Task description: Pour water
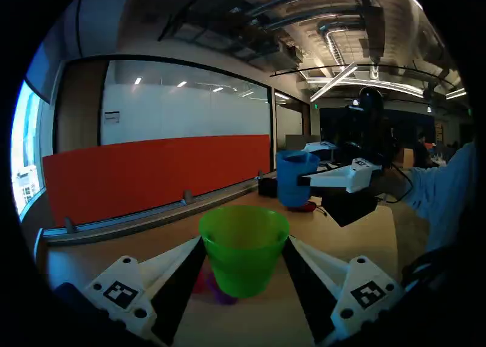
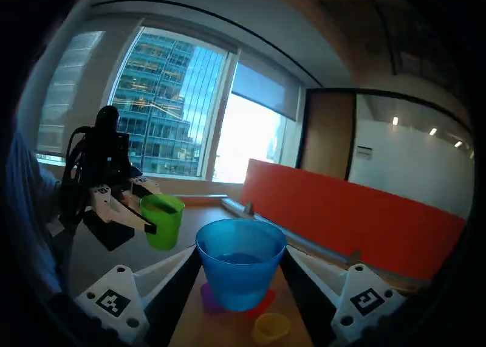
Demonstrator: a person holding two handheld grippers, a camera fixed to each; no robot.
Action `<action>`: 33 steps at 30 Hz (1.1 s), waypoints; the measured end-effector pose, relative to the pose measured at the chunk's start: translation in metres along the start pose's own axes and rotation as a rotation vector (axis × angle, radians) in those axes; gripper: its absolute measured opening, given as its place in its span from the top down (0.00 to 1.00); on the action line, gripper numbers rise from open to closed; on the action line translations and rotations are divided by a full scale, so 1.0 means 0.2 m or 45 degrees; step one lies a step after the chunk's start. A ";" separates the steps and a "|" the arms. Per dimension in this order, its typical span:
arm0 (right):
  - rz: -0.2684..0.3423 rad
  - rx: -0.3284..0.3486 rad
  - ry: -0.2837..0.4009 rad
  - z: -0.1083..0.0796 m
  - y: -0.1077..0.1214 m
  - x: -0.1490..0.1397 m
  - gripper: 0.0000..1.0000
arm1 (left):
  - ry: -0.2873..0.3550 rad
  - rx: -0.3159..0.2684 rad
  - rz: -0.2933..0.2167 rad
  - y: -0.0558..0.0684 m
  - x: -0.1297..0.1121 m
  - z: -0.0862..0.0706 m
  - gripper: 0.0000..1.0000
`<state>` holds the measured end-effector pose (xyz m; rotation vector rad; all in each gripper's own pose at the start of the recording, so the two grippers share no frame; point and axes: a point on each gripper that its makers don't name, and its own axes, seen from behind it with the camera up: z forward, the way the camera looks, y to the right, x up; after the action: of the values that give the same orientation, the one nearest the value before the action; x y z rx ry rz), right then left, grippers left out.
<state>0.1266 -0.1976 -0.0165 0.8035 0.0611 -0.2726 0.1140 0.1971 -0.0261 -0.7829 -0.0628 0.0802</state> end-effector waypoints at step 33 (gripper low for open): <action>-0.536 -0.001 0.033 0.11 0.04 0.30 0.11 | -0.008 -0.116 0.011 0.21 -0.03 0.10 0.15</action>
<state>0.1864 -0.2207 -0.0052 0.7893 0.2560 -0.6594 0.1044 0.2399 -0.0420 -0.8743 -0.0693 0.0887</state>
